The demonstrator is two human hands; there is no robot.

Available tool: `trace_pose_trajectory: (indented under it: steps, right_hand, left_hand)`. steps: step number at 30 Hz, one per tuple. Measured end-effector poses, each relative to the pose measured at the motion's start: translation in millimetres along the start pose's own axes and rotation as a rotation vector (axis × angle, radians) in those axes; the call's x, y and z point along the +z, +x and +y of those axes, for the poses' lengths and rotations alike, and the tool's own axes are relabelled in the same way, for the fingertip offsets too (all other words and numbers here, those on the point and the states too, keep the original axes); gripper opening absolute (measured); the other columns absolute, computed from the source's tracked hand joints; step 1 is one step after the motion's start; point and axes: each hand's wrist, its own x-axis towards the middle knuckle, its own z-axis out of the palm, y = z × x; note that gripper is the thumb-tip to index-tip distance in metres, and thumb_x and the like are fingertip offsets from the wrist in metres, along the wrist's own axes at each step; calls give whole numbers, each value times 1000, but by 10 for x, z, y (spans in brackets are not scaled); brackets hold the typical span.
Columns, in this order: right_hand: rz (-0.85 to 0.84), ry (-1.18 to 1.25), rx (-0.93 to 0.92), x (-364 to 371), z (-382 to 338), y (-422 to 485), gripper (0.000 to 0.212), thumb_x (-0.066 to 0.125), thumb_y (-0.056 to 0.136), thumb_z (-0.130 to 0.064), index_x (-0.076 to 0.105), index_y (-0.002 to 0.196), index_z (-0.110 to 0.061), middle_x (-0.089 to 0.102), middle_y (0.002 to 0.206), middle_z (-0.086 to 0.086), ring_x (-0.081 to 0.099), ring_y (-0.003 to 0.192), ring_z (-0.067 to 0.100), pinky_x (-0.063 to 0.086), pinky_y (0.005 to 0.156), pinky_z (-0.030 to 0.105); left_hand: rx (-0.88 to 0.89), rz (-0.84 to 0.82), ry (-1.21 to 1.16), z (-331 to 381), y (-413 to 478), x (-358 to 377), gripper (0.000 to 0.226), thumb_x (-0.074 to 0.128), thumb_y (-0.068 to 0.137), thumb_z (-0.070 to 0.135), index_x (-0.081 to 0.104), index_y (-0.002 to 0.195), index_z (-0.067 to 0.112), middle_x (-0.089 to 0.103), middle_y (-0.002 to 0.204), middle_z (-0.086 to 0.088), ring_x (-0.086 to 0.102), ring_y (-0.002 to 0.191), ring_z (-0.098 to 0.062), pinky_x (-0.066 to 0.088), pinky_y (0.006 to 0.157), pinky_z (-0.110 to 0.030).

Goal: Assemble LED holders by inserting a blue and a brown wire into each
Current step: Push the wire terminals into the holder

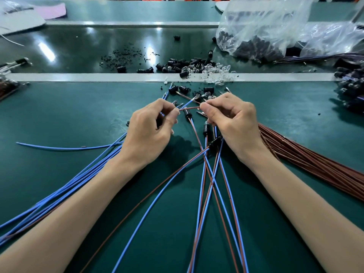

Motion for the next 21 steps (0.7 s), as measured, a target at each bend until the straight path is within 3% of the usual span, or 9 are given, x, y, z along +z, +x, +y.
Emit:
trace_pose_trajectory:
  steps: [2,4,8,15,21]
  right_hand:
    - [-7,-49,-41,7,8,-19,7,71,84,-14,75,86,-9,60,77,1,61,70,22,50,70,38]
    - [-20,-102,-98,9,2,-39,9,70,84,-14,75,86,-7,61,77,4,59,71,18,47,68,30]
    - [-25,-121,-155,1,-18,-55,12,66,85,-14,75,86,-6,62,78,4,58,73,15,44,67,21]
    - [-29,-168,-187,7,-25,-48,9,66,87,-8,74,85,-5,59,76,2,54,69,13,42,66,18]
    - [-87,-218,-285,35,-21,-66,9,65,86,-6,73,85,-1,62,76,10,57,68,21,44,64,25]
  left_hand:
    - [42,-31,-3,28,-10,5,8,60,90,20,62,89,12,59,70,12,56,59,-9,42,59,-14]
    - [92,-42,14,46,-15,16,7,64,88,18,64,89,10,55,70,18,52,62,-5,36,59,-6]
    - [116,-11,58,17,-7,22,10,63,88,19,65,87,9,50,69,21,46,59,1,32,58,-6]
    - [124,24,64,-10,-1,33,15,61,87,25,64,88,10,53,75,21,47,61,0,36,60,-8]
    - [162,11,83,10,-8,47,16,62,87,25,65,92,9,56,78,13,48,65,-6,38,63,-6]
